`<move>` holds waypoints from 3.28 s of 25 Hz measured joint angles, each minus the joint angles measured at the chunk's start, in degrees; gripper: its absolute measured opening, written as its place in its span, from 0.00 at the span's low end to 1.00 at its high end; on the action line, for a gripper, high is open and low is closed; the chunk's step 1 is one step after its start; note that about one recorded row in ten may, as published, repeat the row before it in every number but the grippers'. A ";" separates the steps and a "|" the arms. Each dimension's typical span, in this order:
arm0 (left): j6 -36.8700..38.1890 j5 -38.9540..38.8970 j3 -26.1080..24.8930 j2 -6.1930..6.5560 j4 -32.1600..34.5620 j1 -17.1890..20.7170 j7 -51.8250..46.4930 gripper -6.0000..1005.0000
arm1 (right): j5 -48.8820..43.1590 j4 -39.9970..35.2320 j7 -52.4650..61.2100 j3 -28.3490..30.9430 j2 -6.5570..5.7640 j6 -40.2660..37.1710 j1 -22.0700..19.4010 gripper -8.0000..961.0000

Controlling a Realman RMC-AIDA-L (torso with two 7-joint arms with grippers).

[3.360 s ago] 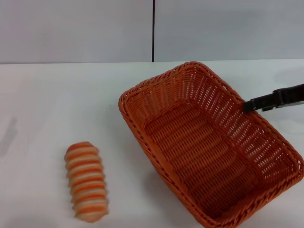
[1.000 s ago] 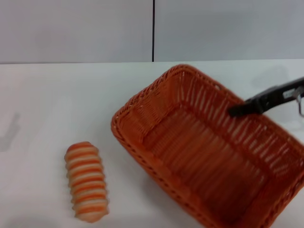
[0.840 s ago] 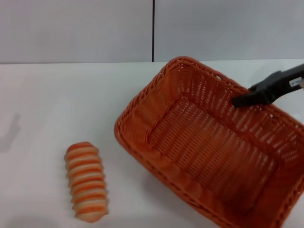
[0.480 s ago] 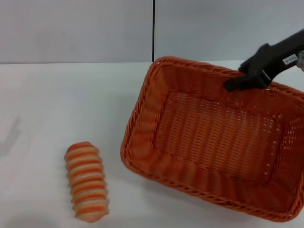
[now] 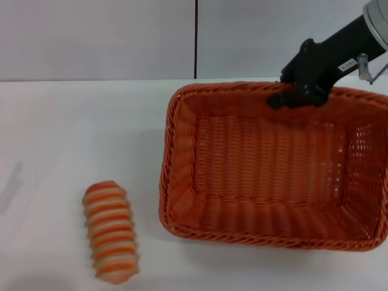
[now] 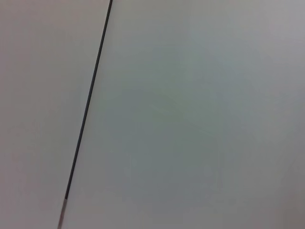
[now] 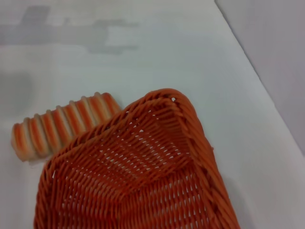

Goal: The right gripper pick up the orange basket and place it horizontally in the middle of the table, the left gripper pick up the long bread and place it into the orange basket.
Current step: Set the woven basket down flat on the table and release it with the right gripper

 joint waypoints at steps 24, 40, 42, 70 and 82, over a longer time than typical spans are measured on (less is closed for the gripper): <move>2.59 -0.03 -0.36 -0.07 0.01 1.61 0.75 0.77 | 0.29 5.57 -11.89 -10.98 4.75 -17.76 -2.65 0.21; 2.91 -0.15 -0.45 -0.02 0.43 1.31 0.42 0.77 | 8.80 12.47 -16.83 -12.83 4.84 -25.59 -2.28 0.24; 2.91 -0.15 -0.45 -0.02 0.70 1.23 0.30 0.77 | 9.85 13.21 -17.37 -14.14 4.90 -26.61 -2.48 0.24; 2.27 -0.02 -0.28 -0.11 0.67 0.84 0.46 0.76 | 13.44 3.00 -15.80 -28.37 5.37 -31.89 -10.35 0.40; 2.15 -0.03 0.00 0.08 1.19 0.99 0.09 0.76 | 18.16 -6.07 -13.33 -24.74 5.00 -22.73 -15.79 0.55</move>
